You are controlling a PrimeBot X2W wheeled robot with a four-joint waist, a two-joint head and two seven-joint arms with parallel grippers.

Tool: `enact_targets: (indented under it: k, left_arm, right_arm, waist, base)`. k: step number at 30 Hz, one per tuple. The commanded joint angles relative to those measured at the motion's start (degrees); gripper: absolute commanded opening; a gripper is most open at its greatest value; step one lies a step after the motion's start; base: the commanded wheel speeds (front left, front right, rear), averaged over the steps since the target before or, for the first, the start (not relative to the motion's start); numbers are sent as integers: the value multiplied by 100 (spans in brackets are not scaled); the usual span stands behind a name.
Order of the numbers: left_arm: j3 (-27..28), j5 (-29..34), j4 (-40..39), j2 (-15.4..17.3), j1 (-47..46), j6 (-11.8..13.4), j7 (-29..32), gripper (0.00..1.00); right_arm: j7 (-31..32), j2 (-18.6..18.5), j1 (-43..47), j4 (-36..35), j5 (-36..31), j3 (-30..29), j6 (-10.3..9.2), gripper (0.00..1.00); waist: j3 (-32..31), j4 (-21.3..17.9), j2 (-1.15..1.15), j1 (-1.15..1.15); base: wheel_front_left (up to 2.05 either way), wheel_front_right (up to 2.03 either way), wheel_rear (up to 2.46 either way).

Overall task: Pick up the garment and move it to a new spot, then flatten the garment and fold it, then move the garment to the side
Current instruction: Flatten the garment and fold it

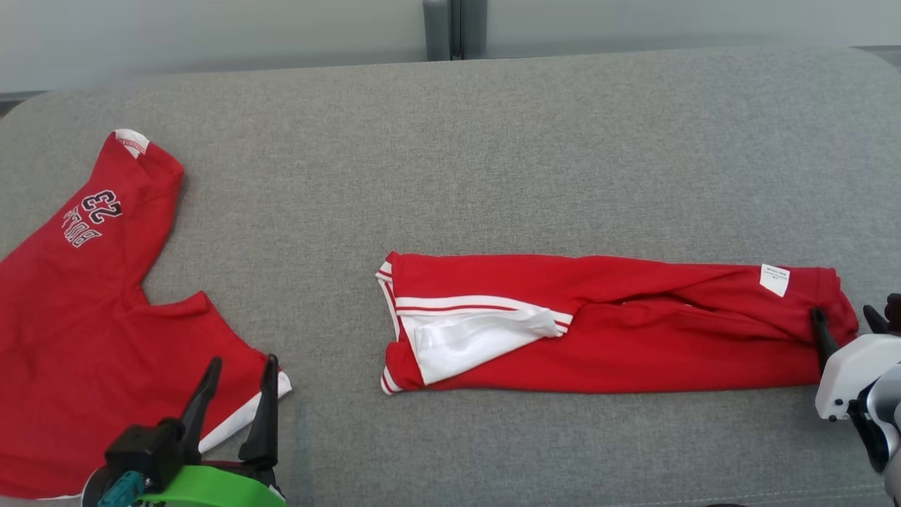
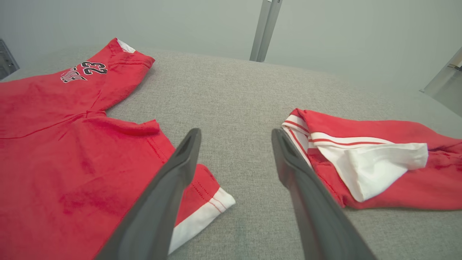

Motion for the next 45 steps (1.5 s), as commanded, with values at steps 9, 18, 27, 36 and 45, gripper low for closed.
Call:
enact_targets:
  k: [9,18,27,36,45]
  left_arm:
    - [172,-14,-152,177,-147,92,-4,100]
    - [292,-65,-184,189,-6,150,-10,100]
    - [358,-104,-114,63,-73,75,-16,100]
    - [514,-59,-96,-74,127,6,-14,100]
    - [675,80,-66,-271,259,-90,-15,100]
  right_arm:
    - [724,21,-234,399,632,313,-9,100]
    - [1737,-17,8,-204,1803,681,5,0]
    - [2311,-1539,214,-1035,2840,481,-12,0]
    - [2685,-2477,328,-1407,3031,7,-7,0]
    - [3228,-1758,1035,-4806,3851,557,-7,0]
  waist:
    - [362,143,0,0]
    - [378,83,0,0]
    - [248,-3,0,0]
    - [163,-96,0,0]
    - [53,-366,0,0]
  base:
    - [0,0,0]
    - [0,0,0]
    - [0,0,0]
    - [0,0,0]
    - [0,0,0]
